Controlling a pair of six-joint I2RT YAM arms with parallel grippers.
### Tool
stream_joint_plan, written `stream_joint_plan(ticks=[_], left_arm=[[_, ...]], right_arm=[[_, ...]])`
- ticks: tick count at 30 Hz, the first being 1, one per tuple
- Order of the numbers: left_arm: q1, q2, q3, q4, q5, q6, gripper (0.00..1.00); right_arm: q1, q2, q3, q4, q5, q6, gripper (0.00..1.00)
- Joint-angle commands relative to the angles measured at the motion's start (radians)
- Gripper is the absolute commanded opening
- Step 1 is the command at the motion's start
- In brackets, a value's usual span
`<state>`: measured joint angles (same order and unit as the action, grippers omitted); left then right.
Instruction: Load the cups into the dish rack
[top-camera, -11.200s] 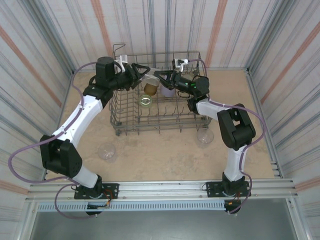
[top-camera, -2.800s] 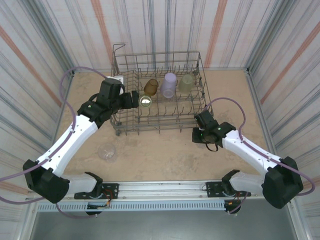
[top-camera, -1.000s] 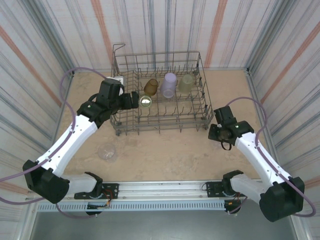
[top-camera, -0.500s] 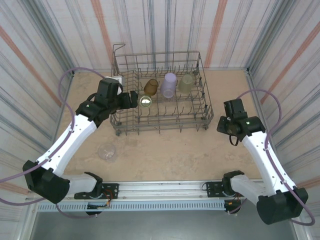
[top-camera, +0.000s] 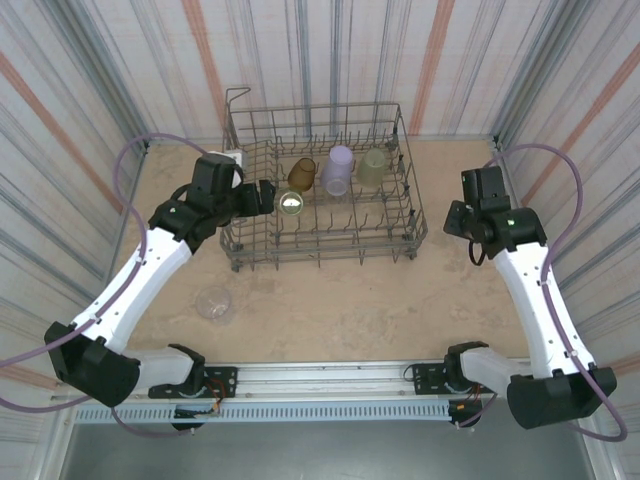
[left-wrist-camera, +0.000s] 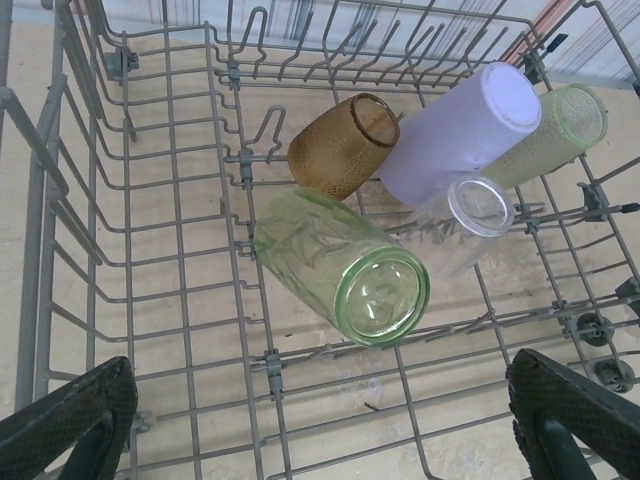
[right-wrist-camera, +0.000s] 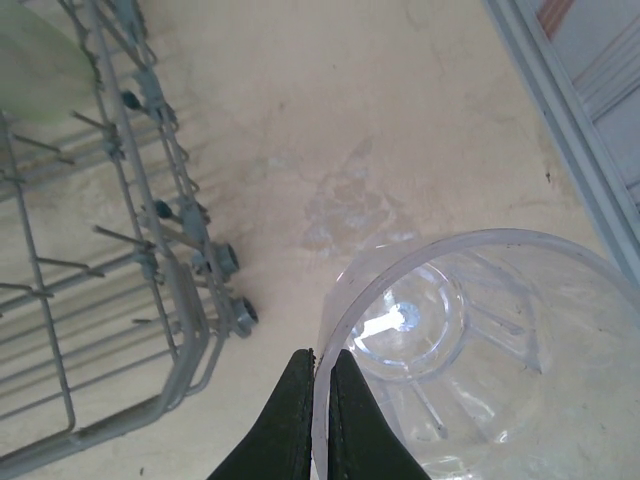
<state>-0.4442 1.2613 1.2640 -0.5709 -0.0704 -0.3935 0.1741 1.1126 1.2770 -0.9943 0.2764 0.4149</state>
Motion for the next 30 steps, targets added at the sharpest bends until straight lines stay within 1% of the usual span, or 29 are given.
stream_joint_plan(ticks=[1, 6, 11, 18, 21, 24, 28, 30], left_arm=[[0.009, -0.034, 0.035, -0.024, 0.003, -0.004, 0.99], [0.012, -0.035, 0.041, -0.028, 0.004, 0.003, 0.99], [0.012, -0.031, 0.059, -0.043, 0.008, 0.006, 0.99], [0.014, -0.027, 0.063, -0.050, 0.026, 0.001, 0.99], [0.013, -0.028, 0.068, -0.053, 0.029, 0.001, 0.98], [0.013, -0.022, 0.080, -0.052, 0.036, -0.002, 0.99], [0.013, -0.009, 0.111, -0.057, 0.068, -0.013, 0.99], [0.013, -0.003, 0.124, -0.057, 0.082, -0.020, 0.99]], right_arm=[[-0.005, 0.028, 0.064, 0.021, 0.007, -0.031, 0.00], [-0.006, 0.069, 0.141, 0.042, -0.047, -0.025, 0.00], [-0.004, 0.105, 0.218, 0.072, -0.150, 0.001, 0.00], [0.012, 0.103, 0.206, 0.191, -0.289, 0.041, 0.00], [0.018, 0.108, 0.192, 0.253, -0.373, 0.065, 0.00], [0.022, 0.122, 0.170, 0.339, -0.487, 0.108, 0.00], [0.028, 0.139, 0.121, 0.499, -0.651, 0.199, 0.00], [0.035, 0.145, 0.092, 0.582, -0.712, 0.246, 0.00]])
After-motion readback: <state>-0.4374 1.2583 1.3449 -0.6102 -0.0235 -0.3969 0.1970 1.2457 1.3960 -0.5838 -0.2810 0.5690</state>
